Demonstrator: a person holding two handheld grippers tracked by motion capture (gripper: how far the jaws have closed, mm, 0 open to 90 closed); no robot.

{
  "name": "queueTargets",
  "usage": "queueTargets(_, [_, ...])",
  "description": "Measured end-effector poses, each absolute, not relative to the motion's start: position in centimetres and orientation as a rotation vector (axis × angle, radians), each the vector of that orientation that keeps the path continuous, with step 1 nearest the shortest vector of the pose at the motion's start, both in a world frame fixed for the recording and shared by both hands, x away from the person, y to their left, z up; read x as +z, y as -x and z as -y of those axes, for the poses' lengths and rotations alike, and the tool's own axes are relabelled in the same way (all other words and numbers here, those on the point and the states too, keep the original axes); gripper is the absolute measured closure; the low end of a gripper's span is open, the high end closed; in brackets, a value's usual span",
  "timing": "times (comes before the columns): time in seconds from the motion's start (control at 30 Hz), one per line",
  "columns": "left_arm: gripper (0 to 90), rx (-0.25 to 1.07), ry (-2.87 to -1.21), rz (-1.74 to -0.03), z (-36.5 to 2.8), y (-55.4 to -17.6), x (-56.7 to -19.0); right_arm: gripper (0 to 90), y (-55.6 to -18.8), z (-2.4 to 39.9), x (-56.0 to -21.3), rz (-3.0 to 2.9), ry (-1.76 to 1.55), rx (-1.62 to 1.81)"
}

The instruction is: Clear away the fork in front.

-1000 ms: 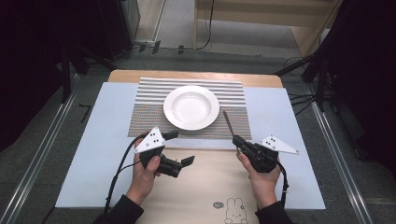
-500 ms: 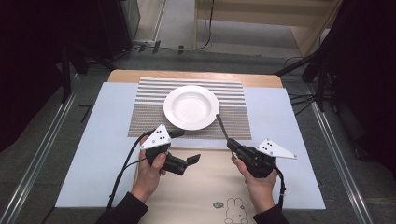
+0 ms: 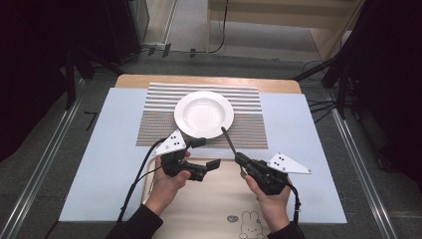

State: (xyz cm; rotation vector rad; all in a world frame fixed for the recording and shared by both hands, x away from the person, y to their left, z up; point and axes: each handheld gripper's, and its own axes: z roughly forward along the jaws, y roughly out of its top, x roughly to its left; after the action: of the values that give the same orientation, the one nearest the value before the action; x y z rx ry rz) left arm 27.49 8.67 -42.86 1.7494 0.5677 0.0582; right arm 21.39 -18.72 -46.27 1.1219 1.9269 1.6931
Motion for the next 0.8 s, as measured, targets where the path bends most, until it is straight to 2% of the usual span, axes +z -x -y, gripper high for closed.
queueTargets(0.2, [27.8,0.051,-1.744,-0.609,-8.4,-27.6,-42.9,86.8,-21.2,18.0,-46.3,-1.949,-1.086,1.701])
queueTargets(0.47, [37.0,0.031,-1.744,-0.622,-8.2,-27.6,-43.0,86.8,-20.9,17.4,-46.3,-1.972,-1.039,1.72])
queueTargets(0.8, [52.7,-0.013,-1.712,-0.614,-8.3,-27.8,-42.8,86.8,-20.7,16.8,-46.4,-1.994,-1.002,1.732])
